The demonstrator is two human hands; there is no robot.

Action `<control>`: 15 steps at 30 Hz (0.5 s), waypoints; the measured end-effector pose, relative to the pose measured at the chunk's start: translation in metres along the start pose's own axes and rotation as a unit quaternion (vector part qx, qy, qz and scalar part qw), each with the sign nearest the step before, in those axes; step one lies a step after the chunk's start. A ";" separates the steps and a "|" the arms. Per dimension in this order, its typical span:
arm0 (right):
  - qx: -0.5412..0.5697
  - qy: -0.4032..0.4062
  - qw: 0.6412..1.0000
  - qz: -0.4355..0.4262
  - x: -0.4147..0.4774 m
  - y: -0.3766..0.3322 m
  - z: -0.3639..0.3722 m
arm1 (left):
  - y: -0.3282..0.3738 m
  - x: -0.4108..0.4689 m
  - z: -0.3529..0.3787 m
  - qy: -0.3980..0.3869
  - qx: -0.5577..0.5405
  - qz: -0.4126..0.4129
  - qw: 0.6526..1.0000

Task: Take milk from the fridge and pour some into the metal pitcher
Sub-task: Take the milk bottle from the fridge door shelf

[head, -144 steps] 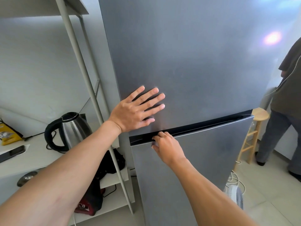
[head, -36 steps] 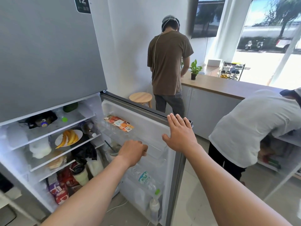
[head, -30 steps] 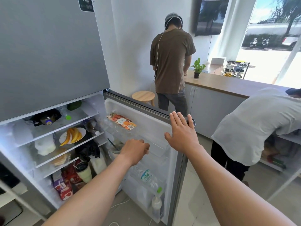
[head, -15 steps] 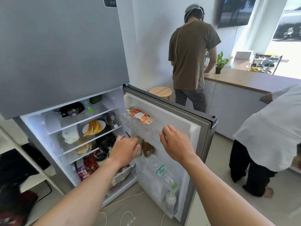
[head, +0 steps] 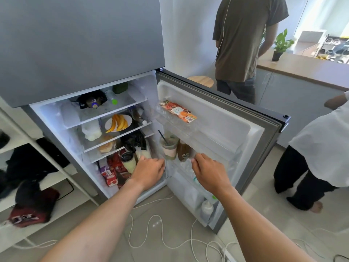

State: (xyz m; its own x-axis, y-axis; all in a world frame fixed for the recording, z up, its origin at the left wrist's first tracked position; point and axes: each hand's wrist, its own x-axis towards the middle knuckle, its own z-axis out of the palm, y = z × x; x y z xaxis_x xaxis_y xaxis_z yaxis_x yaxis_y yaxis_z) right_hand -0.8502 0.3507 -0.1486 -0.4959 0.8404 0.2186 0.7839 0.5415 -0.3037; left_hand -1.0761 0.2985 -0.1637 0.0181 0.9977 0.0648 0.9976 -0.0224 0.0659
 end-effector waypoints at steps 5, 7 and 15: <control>-0.013 -0.068 0.996 0.054 0.002 0.014 0.028 | -0.005 0.012 0.034 -0.033 -0.021 0.009 0.999; -0.015 -0.088 0.994 0.068 0.004 0.018 0.038 | -0.007 0.018 0.046 -0.050 -0.015 0.016 0.999; -0.027 -0.150 0.982 0.107 0.013 0.025 0.089 | -0.014 0.034 0.104 -0.090 -0.041 0.018 0.995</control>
State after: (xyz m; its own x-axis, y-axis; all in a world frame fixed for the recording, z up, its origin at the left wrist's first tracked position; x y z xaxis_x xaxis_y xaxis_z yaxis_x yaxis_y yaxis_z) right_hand -0.8704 0.3775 -0.2362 -0.3983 0.9079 -0.1304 0.8973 0.3562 -0.2607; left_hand -1.0824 0.3398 -0.2659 0.0738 0.9911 -0.1110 0.9874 -0.0570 0.1479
